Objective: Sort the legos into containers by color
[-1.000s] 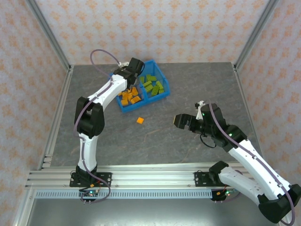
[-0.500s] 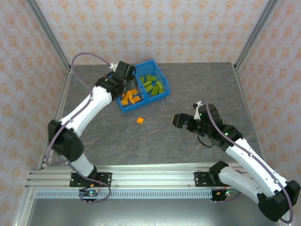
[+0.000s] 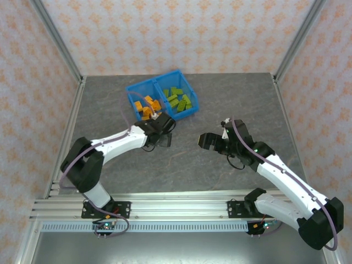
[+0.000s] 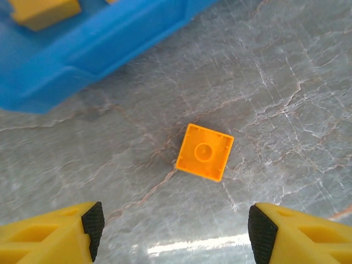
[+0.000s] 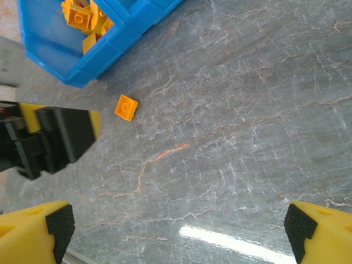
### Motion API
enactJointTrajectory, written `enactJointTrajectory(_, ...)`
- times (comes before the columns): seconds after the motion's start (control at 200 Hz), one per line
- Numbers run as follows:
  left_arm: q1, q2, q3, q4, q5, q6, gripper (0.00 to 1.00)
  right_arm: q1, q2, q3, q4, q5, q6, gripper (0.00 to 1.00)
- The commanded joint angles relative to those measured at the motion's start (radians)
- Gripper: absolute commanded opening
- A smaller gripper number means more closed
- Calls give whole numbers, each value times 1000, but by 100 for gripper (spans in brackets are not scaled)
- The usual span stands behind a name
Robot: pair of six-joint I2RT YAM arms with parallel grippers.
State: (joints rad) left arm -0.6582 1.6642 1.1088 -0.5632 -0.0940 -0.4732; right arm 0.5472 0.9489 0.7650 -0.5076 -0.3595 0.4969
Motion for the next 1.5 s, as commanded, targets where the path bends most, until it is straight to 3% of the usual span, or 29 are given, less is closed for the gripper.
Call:
enactJointTrajectory(0.0,17,71,28,78,34,66,73,5,-32,27,-1,12,-4,99)
enactJointTrajectory(0.235,92,168,-7,210,234,106,68,5,-62,17,-24,18,-2,99)
enactJointTrajectory(0.395,93,186,-26,230,251,115,61,4,-59,9,-10,11,1,99)
enactJointTrajectory(0.586,93,204,-42,229,257,108,37,5,-53,13,-6,10,0,99)
enactJointTrajectory(0.781,93,129,-70,243,290,71,32,5,-55,2,-8,5,-2,99)
enactJointTrajectory(0.871,93,22,-61,204,253,42,32,6,-55,3,-17,-2,-15,99)
enactJointTrajectory(0.966,97,-81,-6,126,101,27,33,12,-55,8,-6,-8,-24,99)
enactJointTrajectory(1.071,138,-93,118,21,-54,24,33,21,-51,13,42,-22,-25,99)
enactJointTrajectory(1.296,280,86,422,-56,-179,67,34,27,-29,27,76,-27,-16,99)
enactJointTrajectory(1.496,371,362,728,-162,-139,49,35,34,-51,35,57,-14,-22,99)
